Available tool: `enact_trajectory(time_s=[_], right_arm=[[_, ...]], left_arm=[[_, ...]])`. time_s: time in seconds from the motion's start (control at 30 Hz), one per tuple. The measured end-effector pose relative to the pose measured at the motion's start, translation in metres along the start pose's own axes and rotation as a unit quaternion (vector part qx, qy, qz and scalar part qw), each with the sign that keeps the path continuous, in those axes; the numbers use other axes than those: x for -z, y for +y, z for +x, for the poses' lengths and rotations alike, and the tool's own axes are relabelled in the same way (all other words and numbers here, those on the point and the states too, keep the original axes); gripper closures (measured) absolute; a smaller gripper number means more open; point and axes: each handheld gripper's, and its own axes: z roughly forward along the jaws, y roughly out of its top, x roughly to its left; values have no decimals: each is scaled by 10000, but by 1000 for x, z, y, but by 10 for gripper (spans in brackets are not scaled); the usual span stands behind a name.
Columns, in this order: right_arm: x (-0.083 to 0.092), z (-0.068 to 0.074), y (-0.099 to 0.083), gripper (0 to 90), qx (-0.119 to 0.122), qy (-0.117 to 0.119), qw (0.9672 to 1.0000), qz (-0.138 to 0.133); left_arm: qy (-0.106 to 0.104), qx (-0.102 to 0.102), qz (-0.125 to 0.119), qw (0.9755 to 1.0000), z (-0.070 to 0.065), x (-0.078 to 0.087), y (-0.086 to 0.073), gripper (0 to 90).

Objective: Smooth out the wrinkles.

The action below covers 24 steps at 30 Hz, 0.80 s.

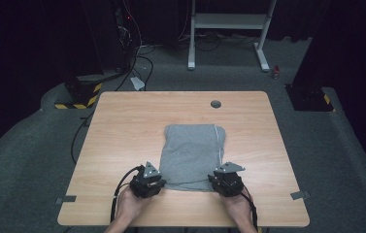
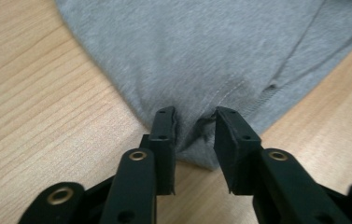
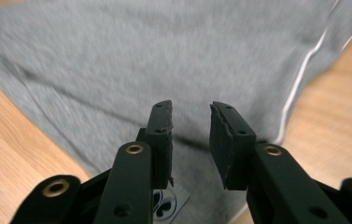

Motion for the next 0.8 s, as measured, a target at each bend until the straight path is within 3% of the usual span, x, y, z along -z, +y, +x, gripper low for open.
enact_trajectory(time_s=[0.07,0.17,0.3,0.37,0.5,0.63,0.8], right_arm=[[-5,-3,1,722,-27,-78,10000,-7],[-13,-4,7,732,217,-379,9990,6],[-22,-15,18,734,87,-455,9989,54],[-22,-17,20,719,4,-427,9990,91],[-18,-13,16,684,86,-421,9990,134],[-12,-14,10,661,11,-328,9994,116],[-3,-15,6,648,-62,-259,9996,-39]], left_arm=[[100,-93,15,9999,3,-5,6,754],[167,-130,69,9998,9,-12,15,795],[211,-54,-57,9997,16,-14,18,839],[152,-65,-194,9997,14,-7,13,843],[-34,-34,-306,9995,13,6,1,845],[-260,115,-218,9994,17,9,-8,798],[-261,254,-383,9986,19,15,-13,724]])
